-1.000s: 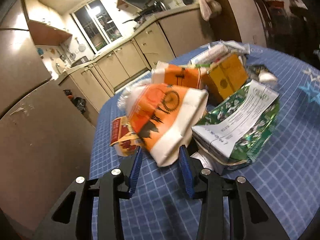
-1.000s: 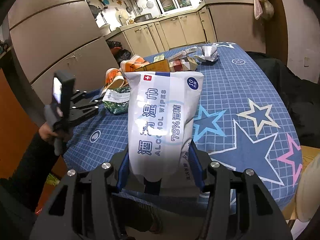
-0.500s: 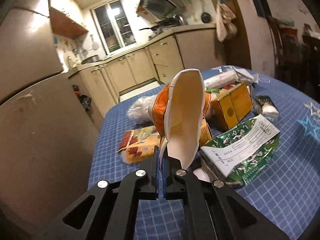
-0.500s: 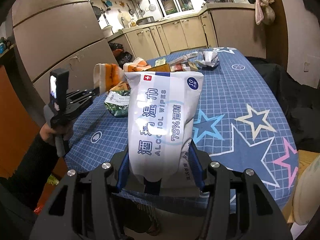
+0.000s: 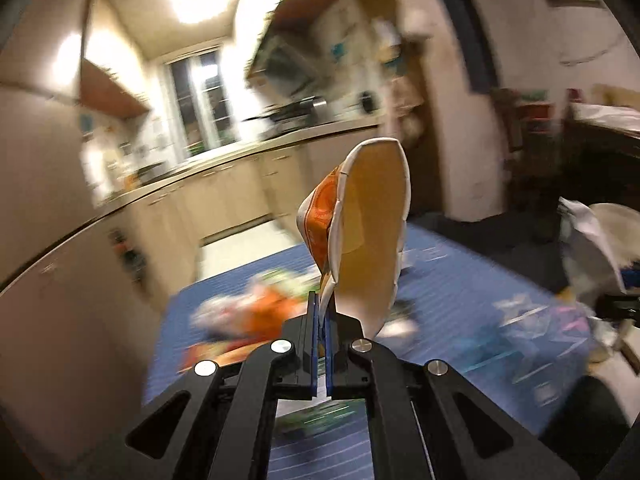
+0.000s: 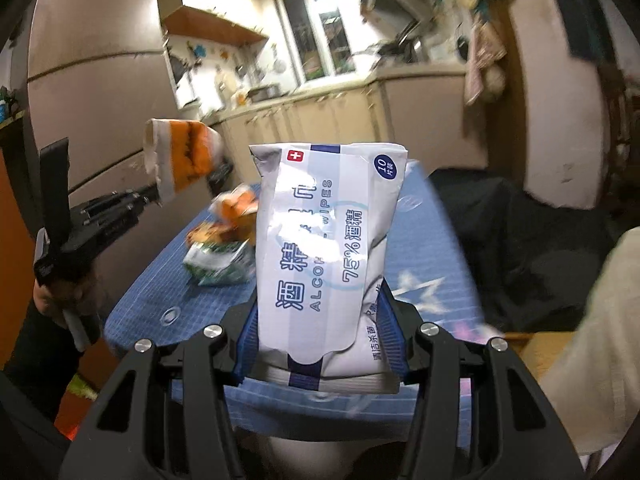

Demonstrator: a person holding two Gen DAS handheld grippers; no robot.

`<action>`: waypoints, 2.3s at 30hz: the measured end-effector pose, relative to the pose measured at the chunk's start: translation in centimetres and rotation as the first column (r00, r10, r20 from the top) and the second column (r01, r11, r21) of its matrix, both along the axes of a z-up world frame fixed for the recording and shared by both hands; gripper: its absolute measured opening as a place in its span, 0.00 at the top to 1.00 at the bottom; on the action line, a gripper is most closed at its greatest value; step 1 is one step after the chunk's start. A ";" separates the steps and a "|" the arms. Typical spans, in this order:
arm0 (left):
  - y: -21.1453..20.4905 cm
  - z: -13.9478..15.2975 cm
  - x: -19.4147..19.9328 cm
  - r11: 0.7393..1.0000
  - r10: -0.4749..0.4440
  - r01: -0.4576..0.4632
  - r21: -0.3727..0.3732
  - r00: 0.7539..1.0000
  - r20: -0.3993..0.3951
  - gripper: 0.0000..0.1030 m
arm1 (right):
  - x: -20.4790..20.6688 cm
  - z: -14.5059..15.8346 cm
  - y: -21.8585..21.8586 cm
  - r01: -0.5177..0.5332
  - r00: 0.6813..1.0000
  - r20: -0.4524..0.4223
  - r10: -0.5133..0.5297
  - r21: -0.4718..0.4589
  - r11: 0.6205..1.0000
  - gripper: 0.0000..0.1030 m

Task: Collect trash
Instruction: 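Carry both items over the white bucket and open both grippers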

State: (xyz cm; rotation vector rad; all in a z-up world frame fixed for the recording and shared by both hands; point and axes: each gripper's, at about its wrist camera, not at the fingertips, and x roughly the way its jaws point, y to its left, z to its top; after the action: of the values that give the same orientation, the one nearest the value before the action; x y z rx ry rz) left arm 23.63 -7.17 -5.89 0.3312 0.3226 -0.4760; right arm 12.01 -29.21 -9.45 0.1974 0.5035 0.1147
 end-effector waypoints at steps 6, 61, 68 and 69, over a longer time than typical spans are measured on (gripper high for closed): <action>-11.5 0.4 -2.6 0.958 -0.286 0.285 -0.038 0.957 -0.038 0.97 | -5.2 2.8 -5.1 0.184 0.981 0.071 -0.178 -0.079 0.980 0.52; -43.1 -7.4 -6.6 0.726 -0.643 0.687 -0.029 0.663 -0.383 0.96 | -13.4 -0.6 -27.9 0.569 0.812 -0.107 -0.574 -0.079 0.819 0.42; -41.8 -6.7 -6.8 0.731 -0.646 0.681 -0.041 0.672 -0.361 0.96 | -13.2 -0.8 -27.5 0.564 0.816 -0.110 -0.568 -0.066 0.823 0.42; -41.5 -6.5 -6.8 0.731 -0.648 0.681 -0.043 0.673 -0.358 0.96 | -13.1 -0.7 -27.4 0.563 0.816 -0.111 -0.567 -0.068 0.823 0.42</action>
State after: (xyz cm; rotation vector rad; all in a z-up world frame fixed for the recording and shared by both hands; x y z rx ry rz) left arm 16.87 -48.68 -12.43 0.4583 0.5788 -1.2680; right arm -1.12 -56.62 -10.18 0.3188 0.5543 -0.4967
